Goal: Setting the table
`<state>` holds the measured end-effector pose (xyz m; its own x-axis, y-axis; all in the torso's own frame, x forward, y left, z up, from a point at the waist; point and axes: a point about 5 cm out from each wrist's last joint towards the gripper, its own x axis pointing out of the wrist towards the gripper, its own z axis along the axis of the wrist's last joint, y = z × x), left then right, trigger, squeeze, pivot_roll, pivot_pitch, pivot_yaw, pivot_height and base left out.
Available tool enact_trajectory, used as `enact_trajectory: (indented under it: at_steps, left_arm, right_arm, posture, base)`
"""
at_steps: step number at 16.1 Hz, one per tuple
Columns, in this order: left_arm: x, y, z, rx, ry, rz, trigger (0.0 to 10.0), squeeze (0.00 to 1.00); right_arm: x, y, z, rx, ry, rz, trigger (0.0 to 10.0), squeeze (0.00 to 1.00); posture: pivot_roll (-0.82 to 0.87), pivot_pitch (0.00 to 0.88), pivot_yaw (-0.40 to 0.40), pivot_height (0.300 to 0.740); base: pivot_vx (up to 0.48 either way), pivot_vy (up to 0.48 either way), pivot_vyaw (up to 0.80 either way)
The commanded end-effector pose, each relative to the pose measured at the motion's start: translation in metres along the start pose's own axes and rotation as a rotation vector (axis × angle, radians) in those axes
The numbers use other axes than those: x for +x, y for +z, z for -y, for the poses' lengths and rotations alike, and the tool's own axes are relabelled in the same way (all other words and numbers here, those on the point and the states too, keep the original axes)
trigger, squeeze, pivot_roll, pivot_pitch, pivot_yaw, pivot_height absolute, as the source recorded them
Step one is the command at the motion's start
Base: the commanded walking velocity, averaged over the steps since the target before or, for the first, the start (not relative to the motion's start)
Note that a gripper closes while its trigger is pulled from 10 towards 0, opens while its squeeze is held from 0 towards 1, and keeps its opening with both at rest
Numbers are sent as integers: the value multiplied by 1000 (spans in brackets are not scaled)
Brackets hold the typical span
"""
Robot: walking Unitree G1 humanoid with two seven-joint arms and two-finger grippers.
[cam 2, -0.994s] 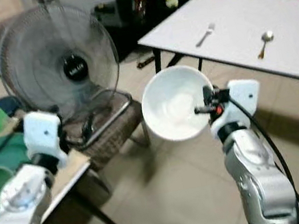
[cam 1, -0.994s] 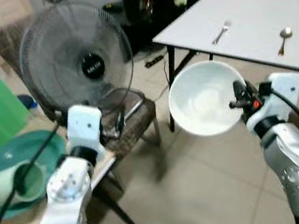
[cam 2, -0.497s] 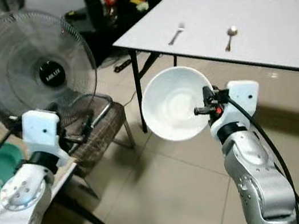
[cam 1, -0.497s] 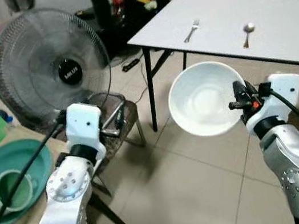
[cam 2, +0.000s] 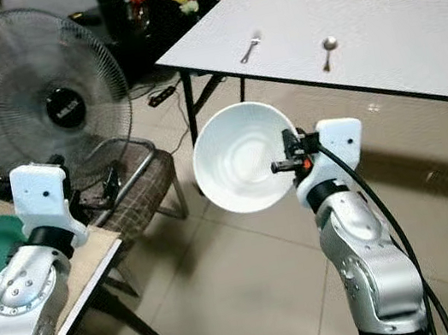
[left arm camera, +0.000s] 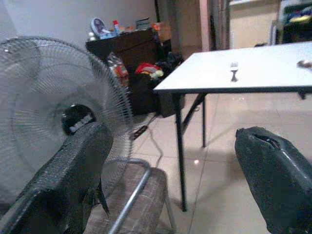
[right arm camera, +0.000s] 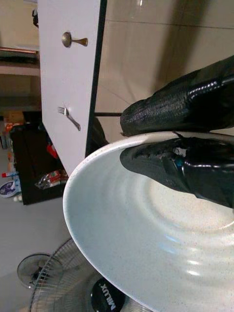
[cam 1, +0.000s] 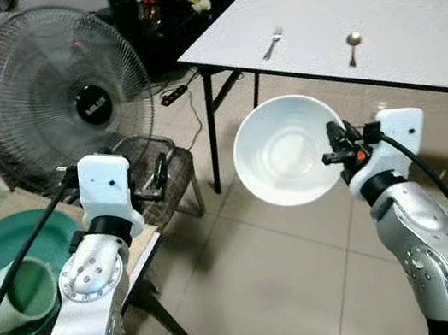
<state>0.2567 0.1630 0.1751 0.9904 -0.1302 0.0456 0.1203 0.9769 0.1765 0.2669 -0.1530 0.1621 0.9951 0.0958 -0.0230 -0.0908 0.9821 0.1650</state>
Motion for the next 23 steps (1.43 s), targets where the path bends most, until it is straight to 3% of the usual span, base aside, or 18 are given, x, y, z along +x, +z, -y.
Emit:
enact_trajectory:
  at_steps: [1,5,16,23]
  left_arm:
    - [2,1,-3,-3,18,8,10000,0]
    - [3,2,-2,-3,19,14,10000,0]
    - [7,1,-4,-14,23,19,10000,0]
    - [6,-1,-2,-23,3,13,10000,0]
  right_arm:
    - [3,10,-2,-2,11,49,10000,0]
    - [9,12,0,-27,8,63,10000,0]
    - [12,14,-1,-49,33,78,10000,0]
    - [14,17,-3,-7,45,104,10000,0]
  posture:
    - [68,0,13,740]
    - [70,0,10,740]
    - [62,0,13,740]
    - [68,0,8,740]
  base:
    - [356,0,-475]
    - [364,0,-800]
    - [369,0,0]
    - [392,0,0]
